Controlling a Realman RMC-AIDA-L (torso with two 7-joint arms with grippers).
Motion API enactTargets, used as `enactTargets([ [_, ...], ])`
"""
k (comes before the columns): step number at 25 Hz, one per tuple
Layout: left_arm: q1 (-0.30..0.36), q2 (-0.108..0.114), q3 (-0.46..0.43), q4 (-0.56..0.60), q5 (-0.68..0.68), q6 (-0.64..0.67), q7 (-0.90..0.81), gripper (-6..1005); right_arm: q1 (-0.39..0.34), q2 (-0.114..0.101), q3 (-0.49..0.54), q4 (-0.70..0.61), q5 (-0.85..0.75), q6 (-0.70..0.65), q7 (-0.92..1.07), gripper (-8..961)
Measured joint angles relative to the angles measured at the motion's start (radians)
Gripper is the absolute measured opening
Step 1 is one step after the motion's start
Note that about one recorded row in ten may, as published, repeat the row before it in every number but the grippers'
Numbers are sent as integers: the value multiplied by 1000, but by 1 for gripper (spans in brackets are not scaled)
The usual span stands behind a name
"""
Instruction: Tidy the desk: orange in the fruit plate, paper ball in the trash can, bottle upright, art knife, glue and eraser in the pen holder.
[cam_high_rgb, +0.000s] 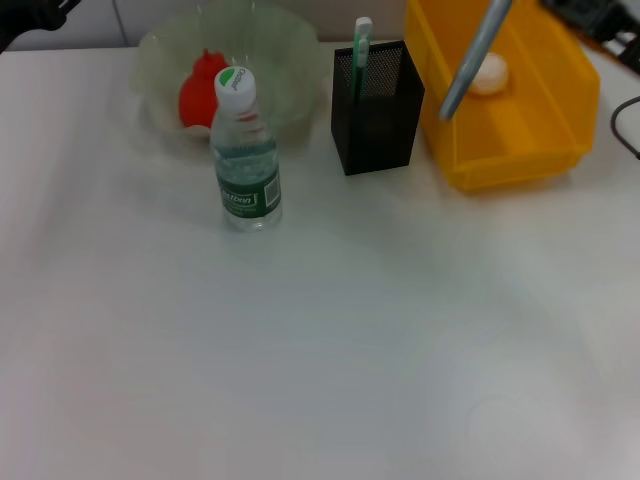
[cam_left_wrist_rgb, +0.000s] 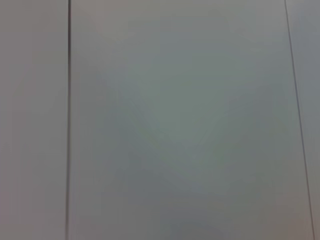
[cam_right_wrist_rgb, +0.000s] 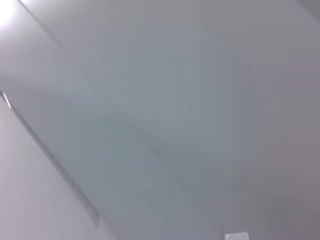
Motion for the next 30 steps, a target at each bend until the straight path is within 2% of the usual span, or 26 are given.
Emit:
enactTargets([
  [1, -8, 0, 0, -10, -3, -1, 9, 773, -1, 13, -3, 26, 60, 0, -99, 145],
  [3, -19, 0, -1, -17, -5, -1, 22, 773, 22, 25, -9, 90, 129, 6, -269, 144],
  [6, -22, -1, -1, -19, -5, 0, 25, 773, 95, 23, -10, 197, 162, 67, -440, 141],
  [8, -22, -1, -1, -19, -5, 2, 26, 773, 144, 24, -18, 227, 161, 166, -521, 139],
  [12, -17, -2, -1, -21, -6, 5, 24, 773, 228, 27, -51, 265, 161, 320, -612, 146],
  [16, -14, 0, -1, -56, -30, 5, 31, 773, 280, 30, -70, 281, 164, 397, -681, 152],
  [30, -11, -1, -1, -73, -52, 1, 52, 773, 330, 31, -78, 305, 171, 476, -802, 175],
])
